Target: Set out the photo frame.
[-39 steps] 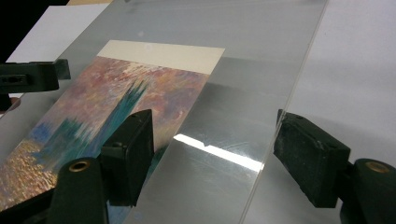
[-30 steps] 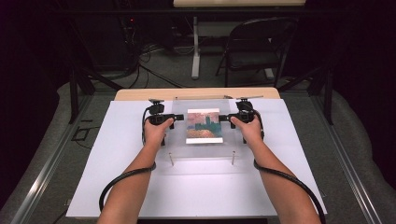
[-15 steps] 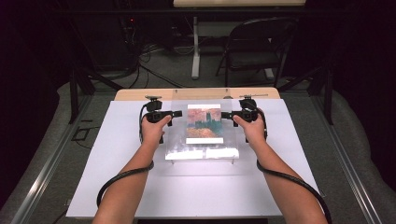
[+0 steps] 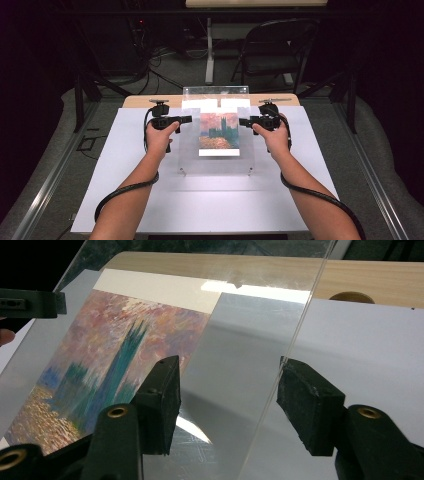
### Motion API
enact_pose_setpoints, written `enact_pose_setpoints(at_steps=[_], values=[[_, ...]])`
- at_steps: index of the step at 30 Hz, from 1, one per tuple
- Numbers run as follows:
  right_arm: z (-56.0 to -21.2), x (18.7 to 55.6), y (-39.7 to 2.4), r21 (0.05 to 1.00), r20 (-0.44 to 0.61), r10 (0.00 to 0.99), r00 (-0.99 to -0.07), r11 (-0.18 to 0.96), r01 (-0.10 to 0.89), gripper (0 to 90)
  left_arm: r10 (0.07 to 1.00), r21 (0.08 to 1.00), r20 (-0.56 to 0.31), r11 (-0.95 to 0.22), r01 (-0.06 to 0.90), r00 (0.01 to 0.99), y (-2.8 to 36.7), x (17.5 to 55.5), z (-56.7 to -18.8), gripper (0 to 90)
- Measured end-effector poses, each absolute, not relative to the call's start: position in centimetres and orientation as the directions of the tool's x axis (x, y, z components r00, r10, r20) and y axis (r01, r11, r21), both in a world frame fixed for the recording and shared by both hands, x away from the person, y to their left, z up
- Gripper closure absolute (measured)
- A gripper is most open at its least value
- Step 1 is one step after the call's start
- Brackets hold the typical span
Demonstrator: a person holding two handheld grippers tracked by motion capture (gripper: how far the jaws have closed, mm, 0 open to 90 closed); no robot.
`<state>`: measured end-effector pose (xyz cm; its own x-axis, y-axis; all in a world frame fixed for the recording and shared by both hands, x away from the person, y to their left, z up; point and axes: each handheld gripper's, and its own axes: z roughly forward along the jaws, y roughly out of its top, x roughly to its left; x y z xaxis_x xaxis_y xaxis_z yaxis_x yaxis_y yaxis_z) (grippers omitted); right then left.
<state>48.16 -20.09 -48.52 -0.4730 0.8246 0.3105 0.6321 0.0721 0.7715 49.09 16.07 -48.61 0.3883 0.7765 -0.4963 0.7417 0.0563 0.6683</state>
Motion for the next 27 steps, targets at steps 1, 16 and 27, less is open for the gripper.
enact_pose_setpoints(at_steps=[1,16,27], values=[[-48.4,48.0,-20.1,0.772,0.311,0.826,-0.471,0.070,0.632,43.3,0.779,0.671,-0.492,0.055,0.739,0.389,16.1,49.0,-48.5,52.3],[-46.3,46.3,-19.3,0.785,0.248,0.857,-0.452,0.096,0.612,44.5,0.807,0.692,-0.443,0.032,0.721,0.390,15.7,47.2,-46.4,52.7],[-44.8,44.4,-18.9,0.798,0.206,0.873,-0.441,0.111,0.593,47.3,0.815,0.722,-0.415,0.024,0.692,0.404,15.7,45.2,-45.0,54.8]])
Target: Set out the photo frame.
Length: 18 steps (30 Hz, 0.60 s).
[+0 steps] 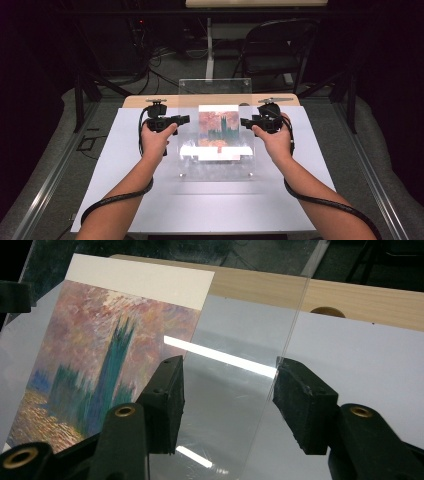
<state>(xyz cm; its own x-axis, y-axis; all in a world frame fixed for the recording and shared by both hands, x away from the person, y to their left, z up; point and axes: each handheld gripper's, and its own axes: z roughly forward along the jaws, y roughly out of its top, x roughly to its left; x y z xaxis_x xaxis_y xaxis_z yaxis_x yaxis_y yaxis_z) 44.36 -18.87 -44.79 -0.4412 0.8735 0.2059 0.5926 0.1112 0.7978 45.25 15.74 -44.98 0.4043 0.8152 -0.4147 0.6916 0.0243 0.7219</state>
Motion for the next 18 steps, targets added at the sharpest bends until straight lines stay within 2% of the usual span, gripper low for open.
enact_pose_setpoints(at_steps=[18], values=[[-42.9,40.9,-19.5,0.816,0.178,0.869,-0.461,0.132,0.563,57.8,0.800,0.764,-0.380,-0.012,0.645,0.465,16.2,42.0,-43.3,60.6]])
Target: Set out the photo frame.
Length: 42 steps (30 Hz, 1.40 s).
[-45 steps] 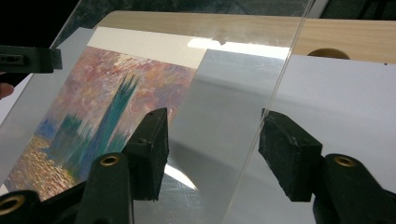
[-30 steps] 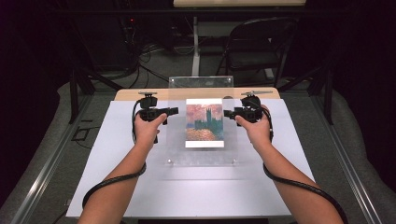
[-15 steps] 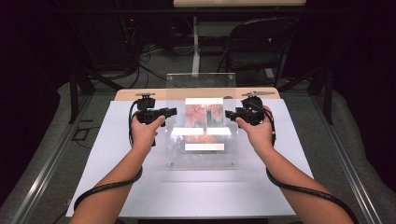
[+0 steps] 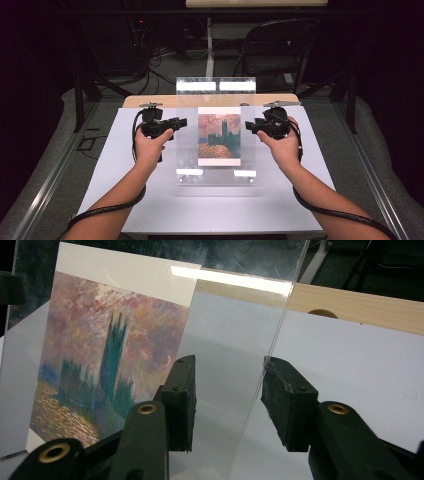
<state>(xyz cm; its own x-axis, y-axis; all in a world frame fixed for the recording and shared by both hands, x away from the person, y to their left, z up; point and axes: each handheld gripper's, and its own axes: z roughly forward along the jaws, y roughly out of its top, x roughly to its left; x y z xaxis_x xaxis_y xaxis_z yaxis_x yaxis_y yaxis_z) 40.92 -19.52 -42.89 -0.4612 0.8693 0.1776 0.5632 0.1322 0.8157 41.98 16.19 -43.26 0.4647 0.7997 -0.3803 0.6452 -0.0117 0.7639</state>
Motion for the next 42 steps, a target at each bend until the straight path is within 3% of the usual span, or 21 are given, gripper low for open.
enact_pose_setpoints(at_steps=[42], values=[[-41.5,35.3,-20.5,0.855,0.177,0.838,-0.516,0.128,0.502,68.1,0.772,0.831,-0.310,-0.064,0.553,0.555,17.2,36.0,-42.0,67.4]])
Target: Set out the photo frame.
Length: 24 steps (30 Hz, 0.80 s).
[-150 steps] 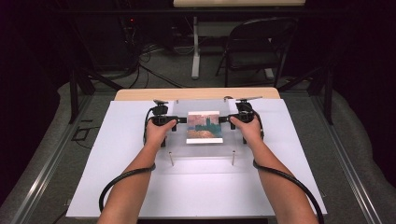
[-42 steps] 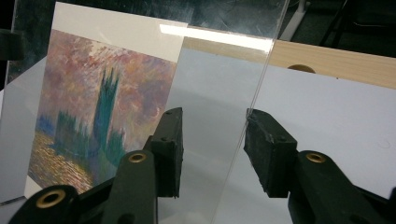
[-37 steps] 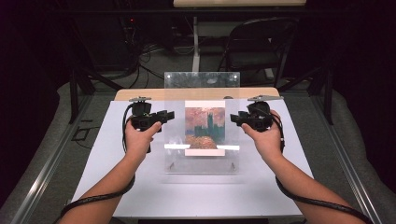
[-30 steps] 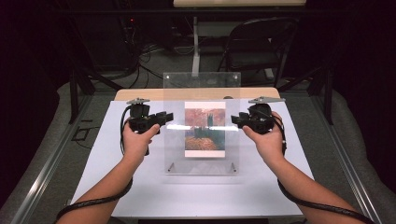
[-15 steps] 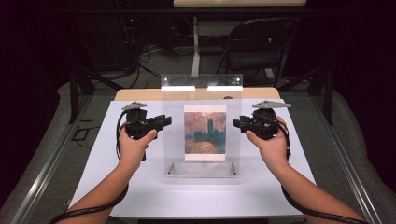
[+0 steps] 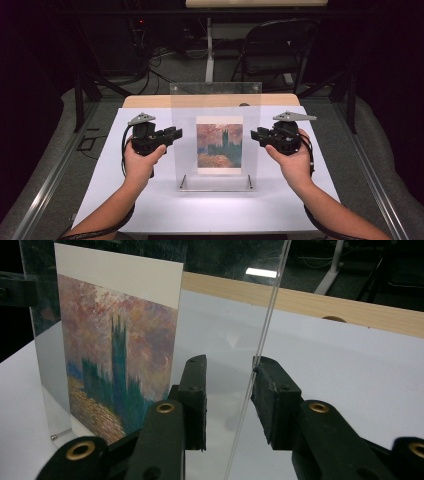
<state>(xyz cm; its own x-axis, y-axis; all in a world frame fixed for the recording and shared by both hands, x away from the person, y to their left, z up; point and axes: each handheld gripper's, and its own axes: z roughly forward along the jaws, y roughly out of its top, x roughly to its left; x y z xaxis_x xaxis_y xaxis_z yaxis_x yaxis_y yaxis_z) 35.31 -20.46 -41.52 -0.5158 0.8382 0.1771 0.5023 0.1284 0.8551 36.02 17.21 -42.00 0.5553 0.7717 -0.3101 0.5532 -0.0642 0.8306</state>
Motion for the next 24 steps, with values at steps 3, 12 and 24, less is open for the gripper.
enact_pose_setpoints(at_steps=[3,12,24], values=[[-41.5,34.6,-20.5,0.862,0.175,0.832,-0.526,0.129,0.491,68.7,0.772,0.844,-0.292,-0.069,0.531,0.565,17.2,35.1,-42.1,67.6],[-41.6,32.4,-20.8,0.877,0.176,0.818,-0.548,0.123,0.465,69.6,0.754,0.862,-0.273,-0.084,0.500,0.598,17.6,33.0,-42.2,67.6],[-42.0,30.0,-20.7,0.898,0.140,0.811,-0.568,0.138,0.418,69.4,0.739,0.872,-0.258,-0.100,0.480,0.622,17.8,31.0,-42.4,66.3]])
